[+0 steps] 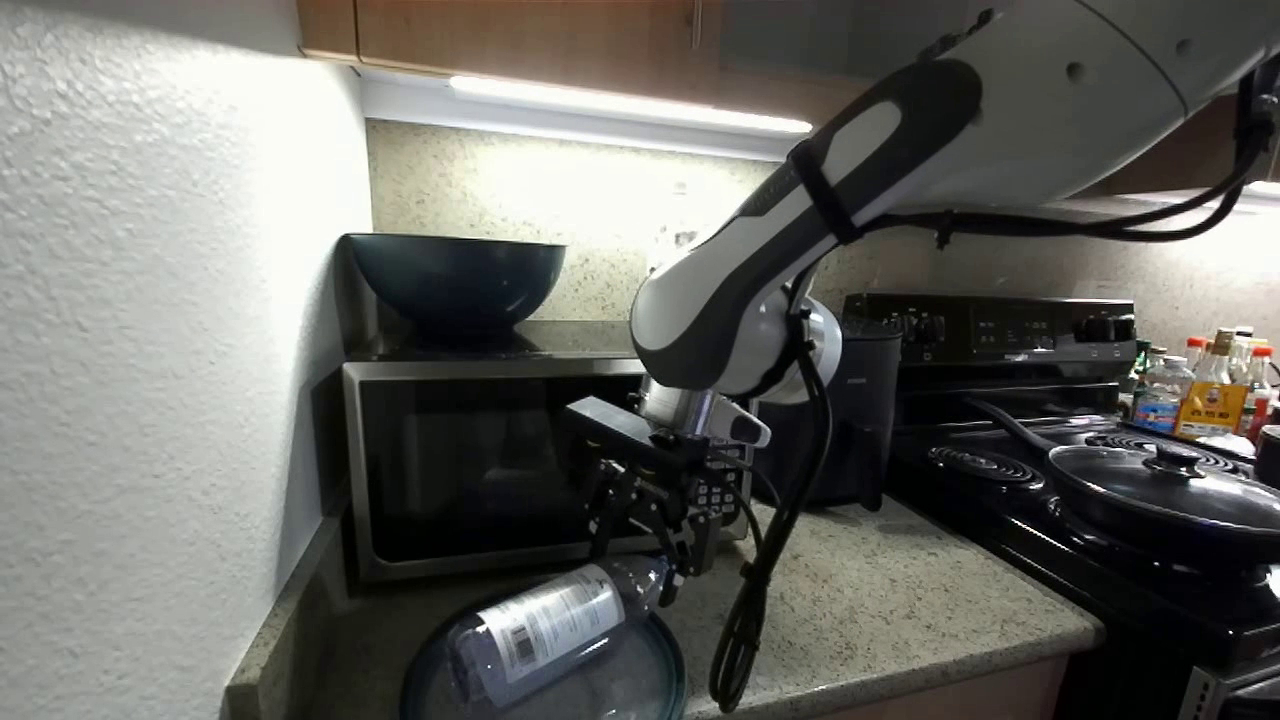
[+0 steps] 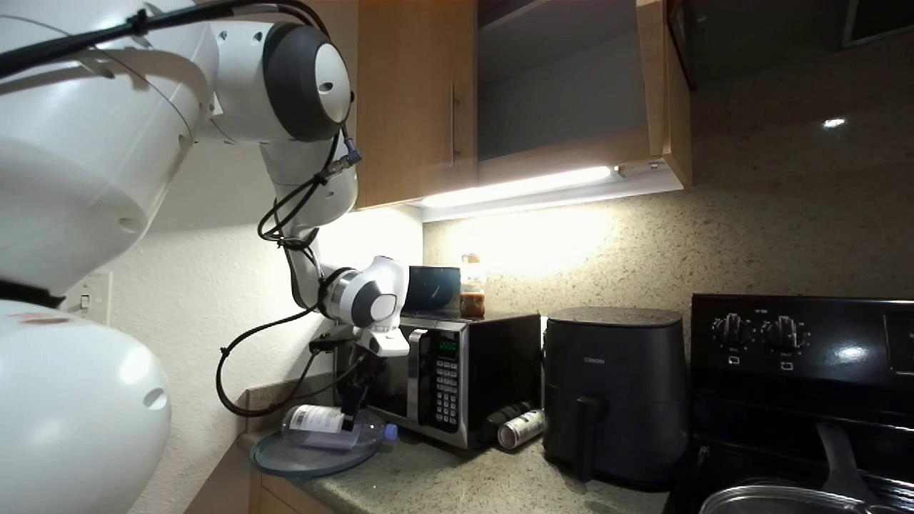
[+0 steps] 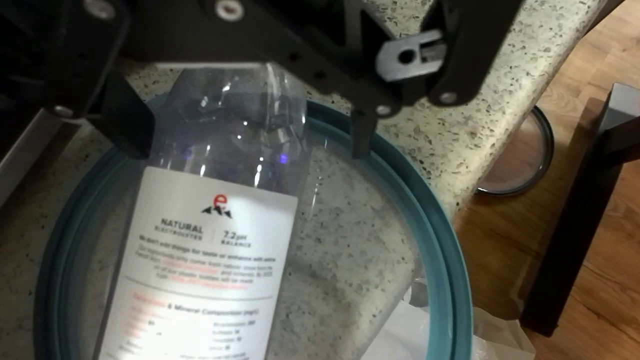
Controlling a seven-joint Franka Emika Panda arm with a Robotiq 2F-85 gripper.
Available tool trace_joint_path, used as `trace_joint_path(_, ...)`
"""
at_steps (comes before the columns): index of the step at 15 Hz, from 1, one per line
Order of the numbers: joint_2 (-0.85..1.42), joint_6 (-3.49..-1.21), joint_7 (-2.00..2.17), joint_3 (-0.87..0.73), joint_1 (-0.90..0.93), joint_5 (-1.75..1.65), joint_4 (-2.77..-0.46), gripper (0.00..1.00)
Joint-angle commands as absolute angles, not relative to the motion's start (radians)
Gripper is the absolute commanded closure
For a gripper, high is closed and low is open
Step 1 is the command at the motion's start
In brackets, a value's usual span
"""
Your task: Put the bottle upright to the right
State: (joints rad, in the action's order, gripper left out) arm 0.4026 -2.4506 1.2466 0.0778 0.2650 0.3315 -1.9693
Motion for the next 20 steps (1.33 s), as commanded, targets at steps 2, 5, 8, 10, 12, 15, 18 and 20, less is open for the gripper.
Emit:
trace_joint_path(2, 0.422, -2.467, 1.241, 0.09, 0.25, 0.323, -1.955, 0.0)
trace_joint_path(5, 0.435, -2.445, 1.257, 0.091, 0.249, 0.333, -1.938, 0.0)
trace_joint_path(8, 0.459, -2.429, 1.268, 0.089, 0.255, 0.327, -1.912, 0.0)
trace_joint_path(10, 0.472, -2.428, 1.265, 0.09, 0.254, 0.33, -1.897, 0.0)
trace_joint_path(12, 0.489, -2.421, 1.26, 0.093, 0.249, 0.339, -1.881, 0.0)
trace_joint_path(15, 0.513, -2.405, 1.255, 0.095, 0.244, 0.344, -1.857, 0.0)
trace_joint_path(18, 0.531, -2.386, 1.253, 0.094, 0.241, 0.344, -1.835, 0.25)
trace_joint_path(20, 0.537, -2.378, 1.254, 0.091, 0.24, 0.343, -1.825, 0.33)
